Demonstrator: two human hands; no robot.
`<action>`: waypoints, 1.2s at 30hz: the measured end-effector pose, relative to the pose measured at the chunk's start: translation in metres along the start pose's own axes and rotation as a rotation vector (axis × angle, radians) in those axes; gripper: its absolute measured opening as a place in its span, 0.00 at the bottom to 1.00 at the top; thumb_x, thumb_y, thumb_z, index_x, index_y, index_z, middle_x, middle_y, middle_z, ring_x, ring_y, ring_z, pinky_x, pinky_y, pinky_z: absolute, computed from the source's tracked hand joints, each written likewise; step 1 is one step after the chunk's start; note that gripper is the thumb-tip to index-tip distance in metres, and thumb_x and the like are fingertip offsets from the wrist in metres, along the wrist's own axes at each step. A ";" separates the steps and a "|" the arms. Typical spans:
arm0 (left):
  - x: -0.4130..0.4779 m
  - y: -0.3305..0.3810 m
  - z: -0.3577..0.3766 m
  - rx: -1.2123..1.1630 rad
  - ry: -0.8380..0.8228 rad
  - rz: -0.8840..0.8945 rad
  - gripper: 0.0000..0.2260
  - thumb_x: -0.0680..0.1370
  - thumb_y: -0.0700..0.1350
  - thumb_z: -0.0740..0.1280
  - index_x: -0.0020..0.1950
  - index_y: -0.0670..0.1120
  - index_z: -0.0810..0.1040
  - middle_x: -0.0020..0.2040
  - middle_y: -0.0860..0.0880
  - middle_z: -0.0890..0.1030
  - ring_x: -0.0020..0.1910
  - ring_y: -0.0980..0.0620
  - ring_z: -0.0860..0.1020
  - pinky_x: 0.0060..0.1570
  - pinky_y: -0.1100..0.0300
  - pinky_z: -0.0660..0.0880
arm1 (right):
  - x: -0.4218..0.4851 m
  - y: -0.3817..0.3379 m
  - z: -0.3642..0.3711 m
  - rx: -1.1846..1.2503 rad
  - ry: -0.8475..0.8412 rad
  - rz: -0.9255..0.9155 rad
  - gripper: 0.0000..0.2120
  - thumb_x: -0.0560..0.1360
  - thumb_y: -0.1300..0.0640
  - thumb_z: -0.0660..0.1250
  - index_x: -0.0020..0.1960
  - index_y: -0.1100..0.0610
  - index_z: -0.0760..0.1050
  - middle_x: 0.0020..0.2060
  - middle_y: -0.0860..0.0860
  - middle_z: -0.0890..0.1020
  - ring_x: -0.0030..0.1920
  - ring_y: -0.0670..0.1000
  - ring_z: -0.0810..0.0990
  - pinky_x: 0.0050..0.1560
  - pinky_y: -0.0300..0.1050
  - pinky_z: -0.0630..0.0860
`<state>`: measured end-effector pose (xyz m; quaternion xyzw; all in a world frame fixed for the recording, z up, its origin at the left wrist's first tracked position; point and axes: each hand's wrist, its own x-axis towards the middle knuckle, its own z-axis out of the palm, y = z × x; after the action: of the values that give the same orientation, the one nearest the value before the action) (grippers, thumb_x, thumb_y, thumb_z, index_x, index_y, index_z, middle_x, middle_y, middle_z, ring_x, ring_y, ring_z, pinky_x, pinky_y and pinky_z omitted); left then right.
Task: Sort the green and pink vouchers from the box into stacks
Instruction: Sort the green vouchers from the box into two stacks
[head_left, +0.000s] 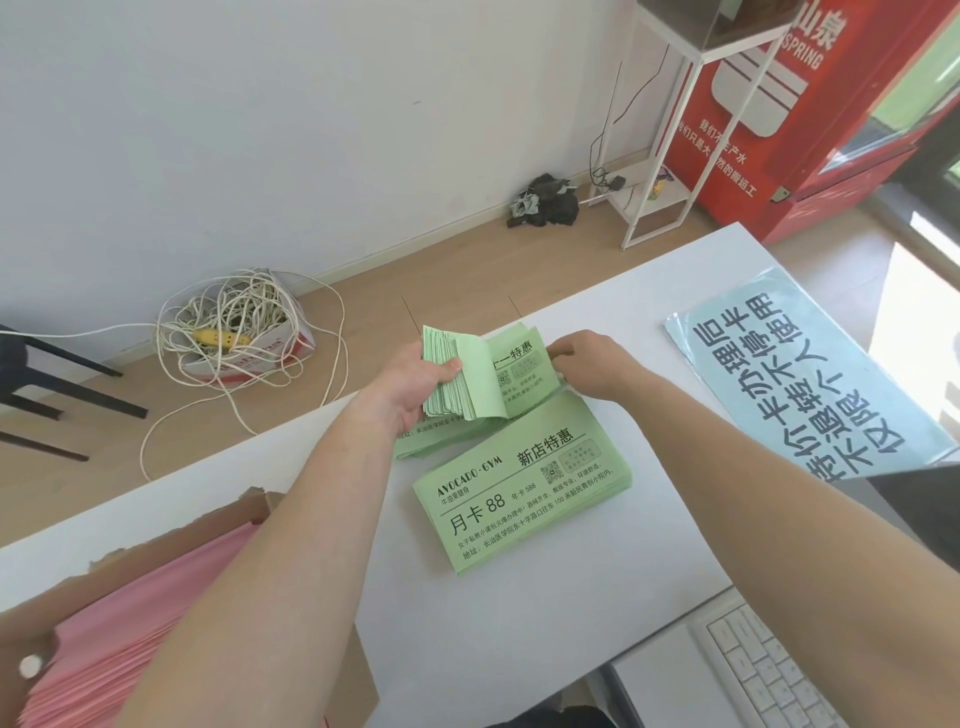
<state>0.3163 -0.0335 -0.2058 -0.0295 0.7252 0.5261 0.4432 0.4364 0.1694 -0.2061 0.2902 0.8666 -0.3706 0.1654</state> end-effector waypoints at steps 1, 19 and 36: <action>0.000 0.000 0.000 -0.002 0.006 0.002 0.08 0.81 0.34 0.66 0.57 0.43 0.78 0.52 0.42 0.84 0.56 0.41 0.82 0.62 0.39 0.76 | 0.000 0.000 0.000 0.032 0.000 0.004 0.19 0.77 0.62 0.57 0.57 0.51 0.84 0.51 0.48 0.83 0.52 0.52 0.79 0.48 0.42 0.72; -0.001 0.002 -0.001 -0.018 -0.011 -0.006 0.12 0.82 0.34 0.63 0.65 0.40 0.76 0.54 0.41 0.83 0.56 0.40 0.82 0.61 0.40 0.77 | 0.015 0.004 0.006 0.229 0.017 0.082 0.21 0.78 0.51 0.56 0.56 0.68 0.76 0.48 0.60 0.83 0.41 0.53 0.75 0.43 0.47 0.69; 0.001 0.000 -0.006 -0.107 -0.050 -0.016 0.16 0.84 0.33 0.58 0.71 0.38 0.71 0.60 0.38 0.81 0.57 0.39 0.81 0.52 0.43 0.80 | 0.029 -0.006 0.003 0.271 0.021 0.067 0.21 0.81 0.46 0.55 0.48 0.63 0.76 0.41 0.54 0.77 0.39 0.55 0.73 0.43 0.48 0.71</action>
<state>0.3123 -0.0377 -0.2061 -0.0458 0.6847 0.5610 0.4630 0.4099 0.1745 -0.2195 0.3426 0.8001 -0.4755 0.1280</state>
